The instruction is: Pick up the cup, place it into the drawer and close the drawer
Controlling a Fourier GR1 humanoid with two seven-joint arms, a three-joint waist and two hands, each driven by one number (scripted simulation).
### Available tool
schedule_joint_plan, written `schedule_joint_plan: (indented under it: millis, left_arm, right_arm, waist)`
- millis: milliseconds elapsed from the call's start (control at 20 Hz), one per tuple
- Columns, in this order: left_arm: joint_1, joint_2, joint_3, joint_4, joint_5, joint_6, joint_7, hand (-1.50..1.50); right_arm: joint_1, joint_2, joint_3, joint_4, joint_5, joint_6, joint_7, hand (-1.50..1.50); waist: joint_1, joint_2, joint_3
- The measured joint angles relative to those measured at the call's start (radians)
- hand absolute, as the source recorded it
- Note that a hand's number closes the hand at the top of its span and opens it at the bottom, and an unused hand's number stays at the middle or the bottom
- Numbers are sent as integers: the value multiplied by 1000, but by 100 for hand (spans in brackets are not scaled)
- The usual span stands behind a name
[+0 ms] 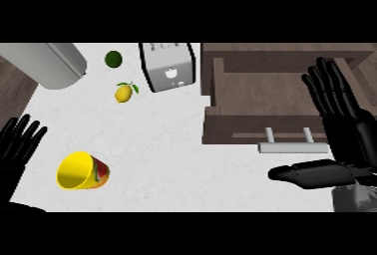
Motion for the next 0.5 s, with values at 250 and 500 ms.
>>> schedule_joint_plan:
  millis: [250, 500]
  left_arm:
    - [-40, -6, 11, 182, -115, -15, -118, -150]
    - [-83, 10, 21, 367, -205, -33, -234, -150]
  right_arm:
    - [-8, -8, -16, 12, -3, 13, -19, -150]
    - [-57, -27, -46, 27, -25, 20, 14, -150]
  waist:
    - [-2, 0, 0]
    - [-3, 0, 0]
